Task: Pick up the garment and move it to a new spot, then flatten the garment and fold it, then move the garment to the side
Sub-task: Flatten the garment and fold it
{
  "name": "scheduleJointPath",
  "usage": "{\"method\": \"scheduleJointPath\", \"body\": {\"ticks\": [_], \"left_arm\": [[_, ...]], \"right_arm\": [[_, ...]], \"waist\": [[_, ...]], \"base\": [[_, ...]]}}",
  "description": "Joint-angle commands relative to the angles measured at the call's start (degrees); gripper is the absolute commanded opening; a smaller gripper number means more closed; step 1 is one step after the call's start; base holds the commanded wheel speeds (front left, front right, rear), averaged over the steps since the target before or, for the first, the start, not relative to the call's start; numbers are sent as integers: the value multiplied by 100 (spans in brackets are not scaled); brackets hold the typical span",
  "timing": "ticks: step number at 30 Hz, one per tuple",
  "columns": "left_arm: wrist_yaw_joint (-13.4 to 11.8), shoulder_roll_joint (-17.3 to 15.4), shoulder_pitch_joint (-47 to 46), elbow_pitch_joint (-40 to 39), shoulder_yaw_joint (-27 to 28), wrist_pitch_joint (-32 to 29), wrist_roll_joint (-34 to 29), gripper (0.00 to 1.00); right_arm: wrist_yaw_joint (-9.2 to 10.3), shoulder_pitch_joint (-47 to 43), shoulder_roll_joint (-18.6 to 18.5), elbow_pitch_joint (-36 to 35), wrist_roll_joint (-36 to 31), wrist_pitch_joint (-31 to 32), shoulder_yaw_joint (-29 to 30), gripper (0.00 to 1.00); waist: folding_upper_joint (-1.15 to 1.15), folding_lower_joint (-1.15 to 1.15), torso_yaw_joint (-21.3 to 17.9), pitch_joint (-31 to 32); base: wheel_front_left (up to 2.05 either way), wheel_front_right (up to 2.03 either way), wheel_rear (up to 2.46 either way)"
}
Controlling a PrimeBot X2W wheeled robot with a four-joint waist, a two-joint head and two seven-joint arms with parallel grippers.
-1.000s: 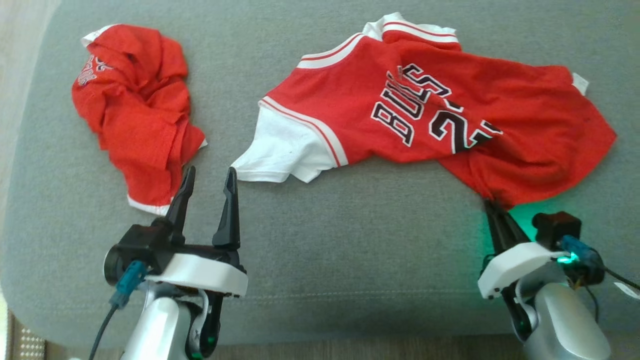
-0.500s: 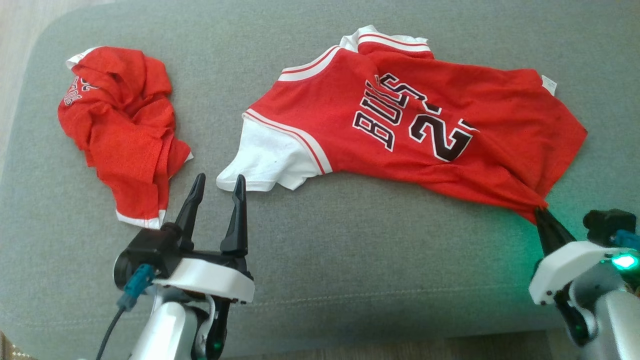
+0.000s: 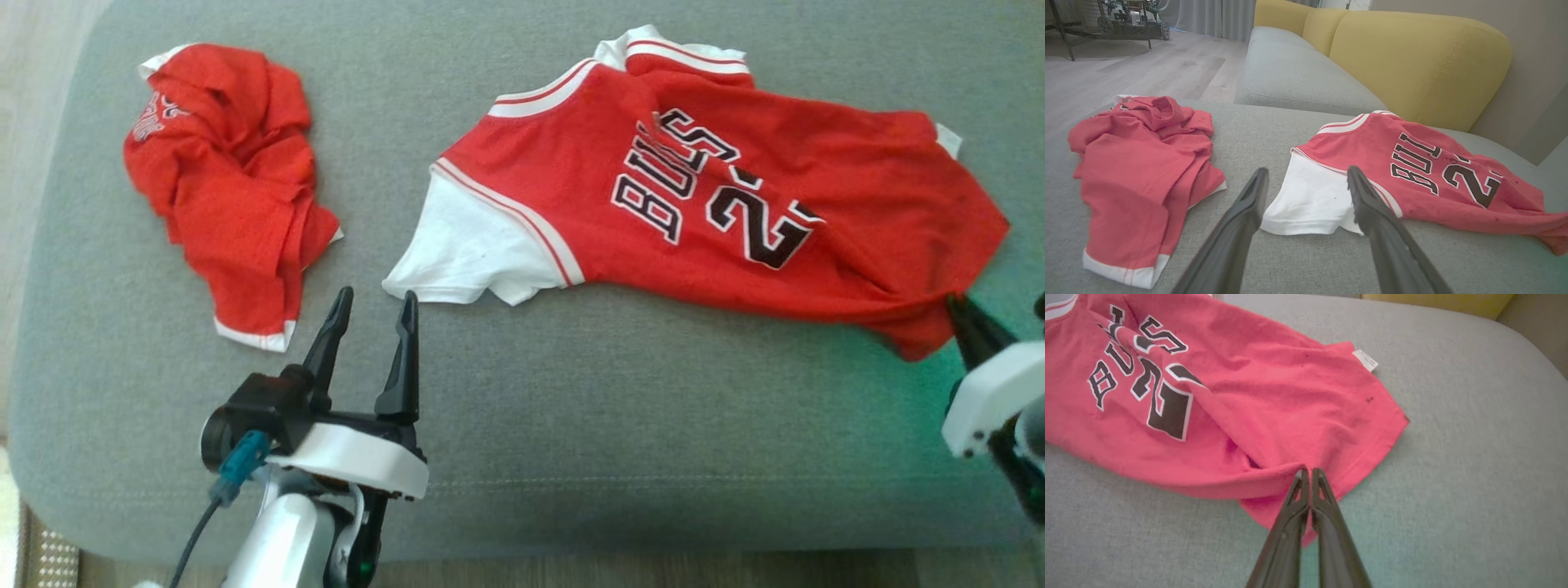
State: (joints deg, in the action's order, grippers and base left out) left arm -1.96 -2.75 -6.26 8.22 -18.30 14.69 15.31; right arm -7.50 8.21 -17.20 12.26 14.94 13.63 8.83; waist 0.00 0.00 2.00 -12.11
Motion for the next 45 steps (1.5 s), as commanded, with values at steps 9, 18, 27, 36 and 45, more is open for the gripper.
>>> {"method": "scheduleJointPath", "body": {"ticks": [9, 18, 27, 36, 45], "left_arm": [[-9, -13, -434, -145, -66, 31, 109, 100], [-48, -13, -550, -166, -211, 31, 184, 100], [-88, -13, -695, -175, -314, 31, 221, 100], [-82, -13, -782, -136, -358, 31, 214, 100], [-104, -13, -771, -165, -414, 31, 266, 100]], "right_arm": [[1, 1343, -431, 677, -514, -467, 26, 0], [1, 2216, -537, 1505, -1006, -766, 17, 0], [1, 2855, -575, 2380, -1184, -1056, -179, 0], [1, 3586, -610, 3140, -1619, -1992, -28, 0], [1, 3927, -488, 4018, -1833, -2331, -357, 25]], "waist": [[0, 0, 499, -259], [0, 0, 760, -553], [0, 0, 823, -743], [0, 0, 740, -794], [0, 0, 855, -794]], "base": [[0, 0, 0], [0, 0, 0], [0, 0, 0], [0, 0, 0], [0, 0, 0]]}}
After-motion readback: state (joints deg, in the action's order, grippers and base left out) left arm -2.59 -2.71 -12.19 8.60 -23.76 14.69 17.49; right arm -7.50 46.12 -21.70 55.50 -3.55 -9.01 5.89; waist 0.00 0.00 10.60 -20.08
